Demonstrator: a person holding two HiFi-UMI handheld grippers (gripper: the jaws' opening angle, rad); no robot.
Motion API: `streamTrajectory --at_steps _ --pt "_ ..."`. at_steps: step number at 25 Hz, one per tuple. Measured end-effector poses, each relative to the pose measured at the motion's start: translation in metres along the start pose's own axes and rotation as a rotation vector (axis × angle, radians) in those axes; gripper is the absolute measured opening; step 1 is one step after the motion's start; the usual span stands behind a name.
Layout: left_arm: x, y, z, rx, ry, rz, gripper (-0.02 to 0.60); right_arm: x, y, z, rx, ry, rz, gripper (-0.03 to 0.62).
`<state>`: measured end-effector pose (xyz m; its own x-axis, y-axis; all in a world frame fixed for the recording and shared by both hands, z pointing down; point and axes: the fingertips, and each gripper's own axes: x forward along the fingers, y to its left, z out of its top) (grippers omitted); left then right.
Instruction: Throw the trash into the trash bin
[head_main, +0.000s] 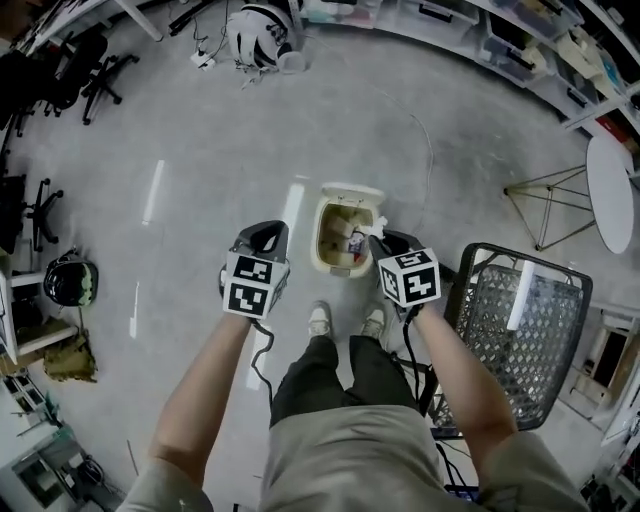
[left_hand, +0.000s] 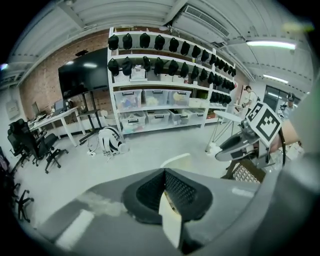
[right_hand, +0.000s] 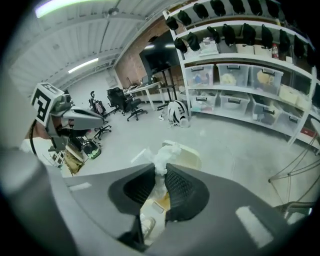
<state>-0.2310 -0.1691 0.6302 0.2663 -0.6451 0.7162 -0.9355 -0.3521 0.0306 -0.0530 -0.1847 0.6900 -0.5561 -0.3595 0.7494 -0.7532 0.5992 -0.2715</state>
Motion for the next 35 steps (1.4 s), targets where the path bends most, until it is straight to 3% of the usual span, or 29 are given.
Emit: streamTrajectory --at_steps 5,15,20,27,35 --pt "0.027 0.010 -0.056 -0.027 0.043 -0.015 0.002 0.057 0.011 -0.046 -0.002 0.080 0.004 0.066" --pt "0.092 0.014 -0.145 -0.086 0.108 -0.052 0.003 0.147 -0.012 -0.118 0.022 0.183 0.004 0.071" --pt "0.113 0.004 -0.172 -0.107 0.133 -0.078 0.003 0.179 -0.030 -0.148 0.041 0.237 0.004 0.142" --pt "0.119 0.000 -0.167 -0.110 0.120 -0.085 0.003 0.179 -0.044 -0.146 0.052 0.222 0.001 0.160" --pt "0.089 0.012 -0.113 -0.082 0.055 -0.059 0.003 0.118 -0.028 -0.081 0.037 0.082 0.006 0.156"
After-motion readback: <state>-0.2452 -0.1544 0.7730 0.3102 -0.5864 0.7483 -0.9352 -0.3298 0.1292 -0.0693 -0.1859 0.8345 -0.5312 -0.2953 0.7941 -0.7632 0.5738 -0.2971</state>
